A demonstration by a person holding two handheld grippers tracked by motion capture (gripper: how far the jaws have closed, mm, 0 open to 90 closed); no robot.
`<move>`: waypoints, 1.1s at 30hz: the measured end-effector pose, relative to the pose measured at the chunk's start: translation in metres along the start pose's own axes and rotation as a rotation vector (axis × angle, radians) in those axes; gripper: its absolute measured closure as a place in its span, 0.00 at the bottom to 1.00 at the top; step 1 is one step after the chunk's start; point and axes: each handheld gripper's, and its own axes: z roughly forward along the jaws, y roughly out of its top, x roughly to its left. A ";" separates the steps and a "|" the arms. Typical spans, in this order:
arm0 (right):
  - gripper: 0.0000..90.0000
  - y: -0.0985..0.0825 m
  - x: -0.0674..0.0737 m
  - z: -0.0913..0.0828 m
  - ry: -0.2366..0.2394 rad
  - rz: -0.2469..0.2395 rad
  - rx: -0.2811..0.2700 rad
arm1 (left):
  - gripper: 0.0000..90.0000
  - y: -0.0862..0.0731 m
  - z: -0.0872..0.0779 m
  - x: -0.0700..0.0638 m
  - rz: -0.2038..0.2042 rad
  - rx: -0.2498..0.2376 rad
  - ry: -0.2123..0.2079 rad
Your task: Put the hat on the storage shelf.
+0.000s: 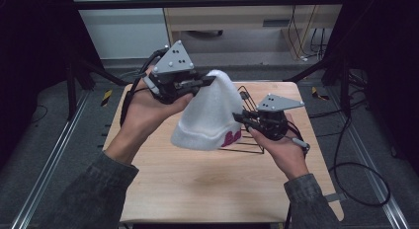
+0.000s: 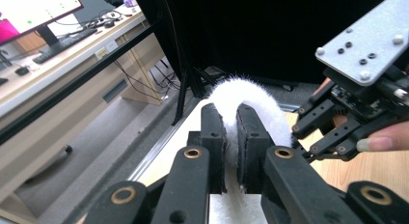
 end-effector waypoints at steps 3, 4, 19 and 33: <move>0.92 0.006 -0.007 -0.002 -0.013 -0.013 0.025 | 0.93 0.002 0.014 0.012 -0.008 0.025 0.029; 0.92 0.008 -0.008 -0.003 -0.023 -0.020 0.030 | 0.93 0.003 0.018 0.015 -0.011 0.025 0.041; 0.92 0.032 -0.035 -0.012 -0.133 -0.021 0.015 | 0.93 0.018 0.046 0.032 -0.036 -0.051 0.123; 0.92 0.028 -0.037 -0.011 -0.138 -0.013 0.015 | 0.93 0.023 0.068 0.041 -0.045 -0.066 0.118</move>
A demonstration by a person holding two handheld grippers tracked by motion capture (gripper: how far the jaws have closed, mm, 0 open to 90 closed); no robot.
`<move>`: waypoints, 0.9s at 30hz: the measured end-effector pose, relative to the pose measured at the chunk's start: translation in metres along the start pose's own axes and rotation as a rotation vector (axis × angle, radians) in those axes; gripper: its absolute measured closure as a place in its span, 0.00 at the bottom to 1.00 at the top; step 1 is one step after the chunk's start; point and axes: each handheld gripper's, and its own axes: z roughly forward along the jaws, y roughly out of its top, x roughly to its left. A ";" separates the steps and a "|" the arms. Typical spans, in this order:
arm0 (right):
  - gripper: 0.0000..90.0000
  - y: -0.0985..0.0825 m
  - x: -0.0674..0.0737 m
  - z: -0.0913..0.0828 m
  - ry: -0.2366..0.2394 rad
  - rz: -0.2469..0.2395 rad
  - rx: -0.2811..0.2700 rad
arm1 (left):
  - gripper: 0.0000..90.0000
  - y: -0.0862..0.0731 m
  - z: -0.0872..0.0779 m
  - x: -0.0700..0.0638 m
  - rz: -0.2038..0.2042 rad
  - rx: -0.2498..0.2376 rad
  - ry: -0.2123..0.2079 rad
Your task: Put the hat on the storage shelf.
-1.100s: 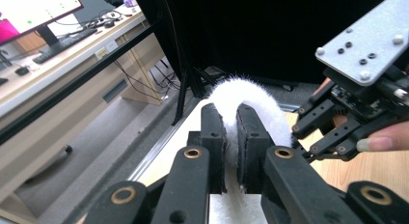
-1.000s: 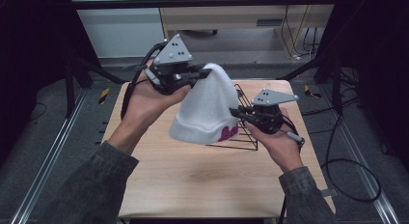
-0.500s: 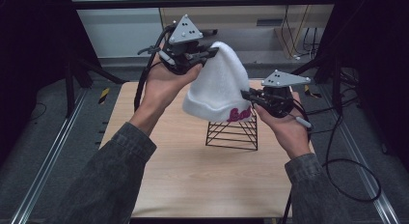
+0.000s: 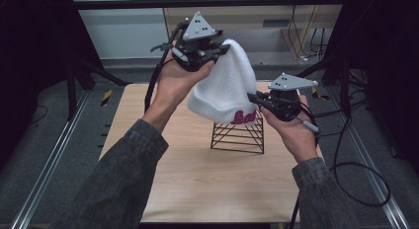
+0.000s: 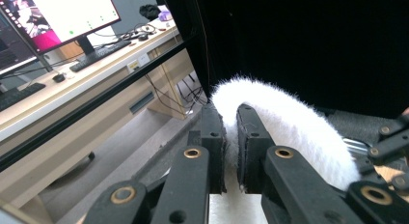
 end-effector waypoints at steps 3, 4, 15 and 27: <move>0.93 -0.001 -0.009 0.003 -0.009 0.014 -0.005 | 0.93 0.002 0.010 0.004 -0.014 -0.007 -0.002; 0.93 0.000 -0.011 0.003 -0.013 0.010 -0.006 | 0.93 0.003 0.014 0.005 -0.017 -0.015 -0.009; 0.93 -0.005 -0.025 0.002 -0.070 0.038 -0.013 | 0.93 -0.001 0.023 0.004 -0.035 -0.017 -0.008; 0.93 -0.013 -0.029 0.004 -0.102 0.069 -0.041 | 0.93 -0.002 0.034 0.001 -0.040 -0.031 -0.003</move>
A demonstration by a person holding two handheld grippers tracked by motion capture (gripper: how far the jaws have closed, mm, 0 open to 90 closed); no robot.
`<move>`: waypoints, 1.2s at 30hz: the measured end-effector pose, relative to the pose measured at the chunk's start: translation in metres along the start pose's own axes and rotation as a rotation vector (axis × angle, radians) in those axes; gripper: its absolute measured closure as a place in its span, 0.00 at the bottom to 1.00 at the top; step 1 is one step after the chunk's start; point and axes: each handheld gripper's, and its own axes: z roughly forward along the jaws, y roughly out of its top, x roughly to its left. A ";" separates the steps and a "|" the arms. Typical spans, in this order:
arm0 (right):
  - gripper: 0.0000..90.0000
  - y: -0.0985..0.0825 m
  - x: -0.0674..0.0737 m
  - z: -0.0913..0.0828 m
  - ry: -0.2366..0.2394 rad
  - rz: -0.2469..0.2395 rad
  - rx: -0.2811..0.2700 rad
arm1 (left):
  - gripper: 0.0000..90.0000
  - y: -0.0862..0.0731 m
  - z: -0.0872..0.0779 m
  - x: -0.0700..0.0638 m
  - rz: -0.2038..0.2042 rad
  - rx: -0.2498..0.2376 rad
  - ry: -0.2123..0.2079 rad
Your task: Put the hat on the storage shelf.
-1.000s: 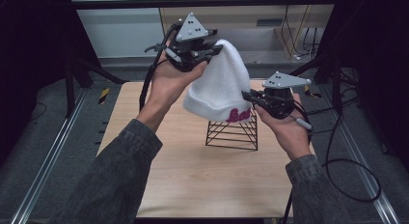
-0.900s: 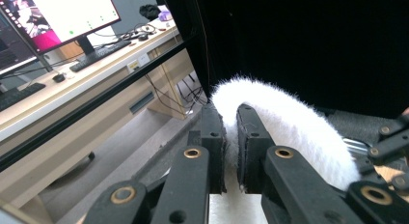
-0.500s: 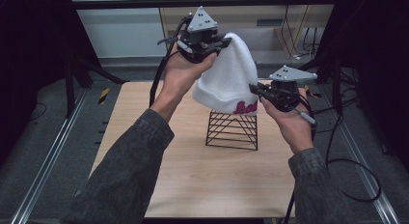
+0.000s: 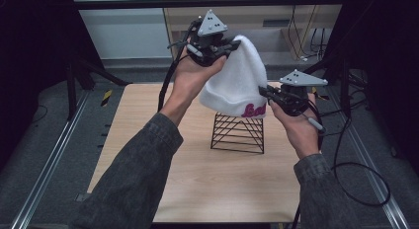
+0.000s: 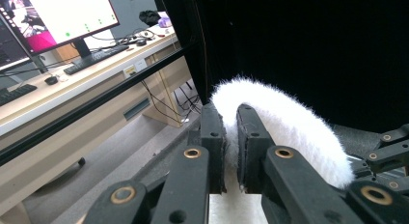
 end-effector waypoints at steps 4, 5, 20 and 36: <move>0.93 0.001 -0.004 0.004 -0.001 0.013 0.000 | 0.93 0.001 0.006 0.004 -0.012 0.004 0.003; 0.93 0.002 -0.004 0.005 0.000 0.010 0.000 | 0.93 0.002 0.007 0.005 -0.014 0.000 0.005; 0.93 0.008 -0.008 0.013 -0.039 -0.026 0.029 | 0.93 -0.002 0.014 0.006 -0.043 -0.012 0.003; 0.93 -0.001 -0.011 -0.001 -0.026 0.020 0.001 | 0.93 -0.008 0.003 -0.006 -0.037 -0.011 -0.006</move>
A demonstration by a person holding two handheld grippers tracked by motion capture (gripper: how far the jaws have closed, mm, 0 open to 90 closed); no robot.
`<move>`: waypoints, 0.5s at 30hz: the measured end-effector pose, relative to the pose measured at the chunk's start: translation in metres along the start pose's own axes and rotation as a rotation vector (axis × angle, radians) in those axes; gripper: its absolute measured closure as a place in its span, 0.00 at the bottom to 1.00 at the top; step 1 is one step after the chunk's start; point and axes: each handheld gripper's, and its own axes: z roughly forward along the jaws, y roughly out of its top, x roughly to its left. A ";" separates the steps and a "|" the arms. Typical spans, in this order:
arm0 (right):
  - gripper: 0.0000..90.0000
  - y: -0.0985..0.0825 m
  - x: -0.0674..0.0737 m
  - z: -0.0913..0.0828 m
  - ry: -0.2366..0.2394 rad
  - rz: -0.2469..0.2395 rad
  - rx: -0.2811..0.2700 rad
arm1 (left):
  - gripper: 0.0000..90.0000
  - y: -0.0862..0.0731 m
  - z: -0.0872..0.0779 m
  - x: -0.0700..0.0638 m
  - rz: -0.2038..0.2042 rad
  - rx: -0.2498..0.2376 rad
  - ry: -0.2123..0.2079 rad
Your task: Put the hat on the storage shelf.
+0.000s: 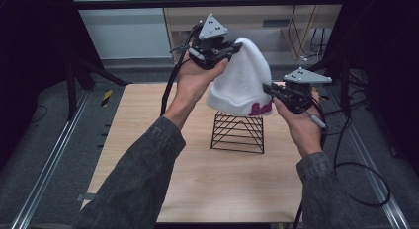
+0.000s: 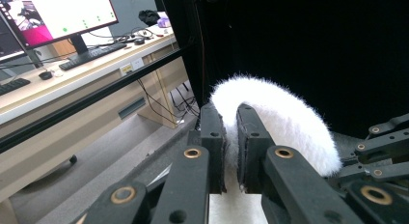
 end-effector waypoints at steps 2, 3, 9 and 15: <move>0.93 -0.003 0.001 -0.002 0.001 -0.001 0.007 | 0.93 -0.004 0.001 -0.001 -0.005 0.010 0.002; 0.93 -0.005 0.001 -0.002 0.001 -0.004 0.011 | 0.93 -0.006 0.002 -0.001 -0.007 0.013 0.001; 0.93 -0.014 -0.003 0.008 0.001 0.015 0.031 | 0.93 -0.016 0.012 0.004 -0.017 0.039 -0.003; 0.92 -0.024 0.002 0.019 0.024 0.016 0.061 | 0.93 -0.029 0.014 0.008 -0.026 0.062 0.001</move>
